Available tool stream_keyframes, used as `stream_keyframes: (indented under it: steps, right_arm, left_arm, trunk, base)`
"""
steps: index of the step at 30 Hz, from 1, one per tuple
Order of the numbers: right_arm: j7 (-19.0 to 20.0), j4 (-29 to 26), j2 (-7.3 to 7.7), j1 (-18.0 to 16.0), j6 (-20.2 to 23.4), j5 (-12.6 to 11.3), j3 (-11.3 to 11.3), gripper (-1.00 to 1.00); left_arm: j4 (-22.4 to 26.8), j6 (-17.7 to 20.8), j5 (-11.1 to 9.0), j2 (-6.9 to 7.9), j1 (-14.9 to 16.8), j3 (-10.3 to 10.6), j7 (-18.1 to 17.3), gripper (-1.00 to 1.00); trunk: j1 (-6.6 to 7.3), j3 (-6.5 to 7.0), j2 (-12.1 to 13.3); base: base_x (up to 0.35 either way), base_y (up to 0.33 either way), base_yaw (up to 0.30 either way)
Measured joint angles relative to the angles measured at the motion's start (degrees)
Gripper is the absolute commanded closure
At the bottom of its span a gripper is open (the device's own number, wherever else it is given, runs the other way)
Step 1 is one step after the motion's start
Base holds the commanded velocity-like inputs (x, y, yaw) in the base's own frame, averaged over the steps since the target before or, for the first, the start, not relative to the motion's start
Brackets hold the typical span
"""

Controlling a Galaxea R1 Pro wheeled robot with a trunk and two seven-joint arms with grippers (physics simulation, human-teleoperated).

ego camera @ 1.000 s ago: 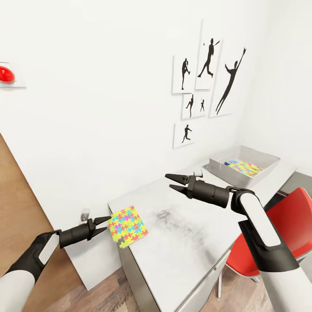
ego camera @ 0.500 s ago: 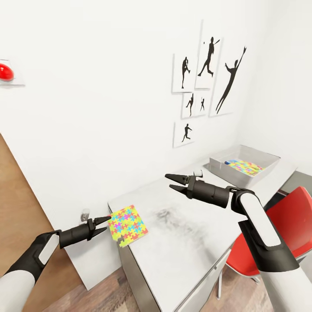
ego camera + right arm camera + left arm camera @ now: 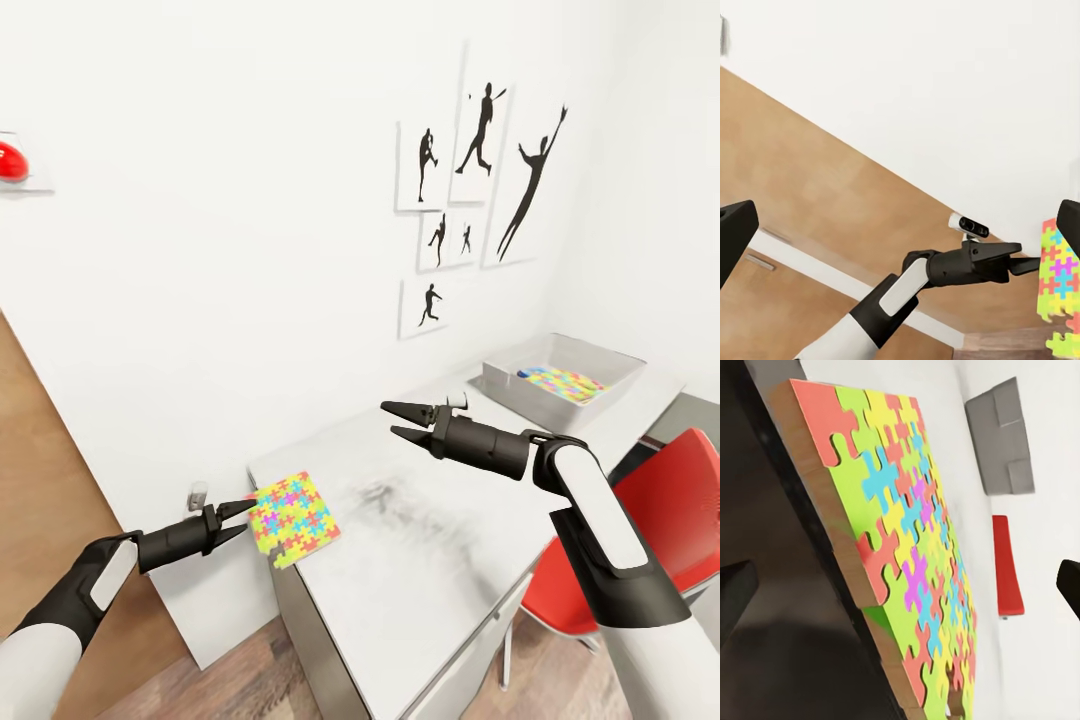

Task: Put all the toys in the child's room - the three board games (two on the bed and one on the table), the two jigsaw puzzles on the table, and the tennis ball on the table - inside the toy box on the table in the child's room.

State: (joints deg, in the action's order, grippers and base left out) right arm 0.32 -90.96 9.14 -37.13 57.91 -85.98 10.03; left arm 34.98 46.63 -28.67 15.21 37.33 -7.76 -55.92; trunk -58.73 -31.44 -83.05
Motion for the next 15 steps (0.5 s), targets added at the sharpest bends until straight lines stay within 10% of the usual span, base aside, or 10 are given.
stream_keyframes:
  steps: [15]
  right_arm:
    - [0.0,0.0,-0.03,0.0,0.0,0.0,0.0,-1.0]
  left_arm:
    - [0.0,0.0,0.0,0.0,0.0,0.0,-0.1,-1.0]
  trunk:
    - [0.0,0.33,0.0]
  base:
    - [0.0,0.0,-0.052]
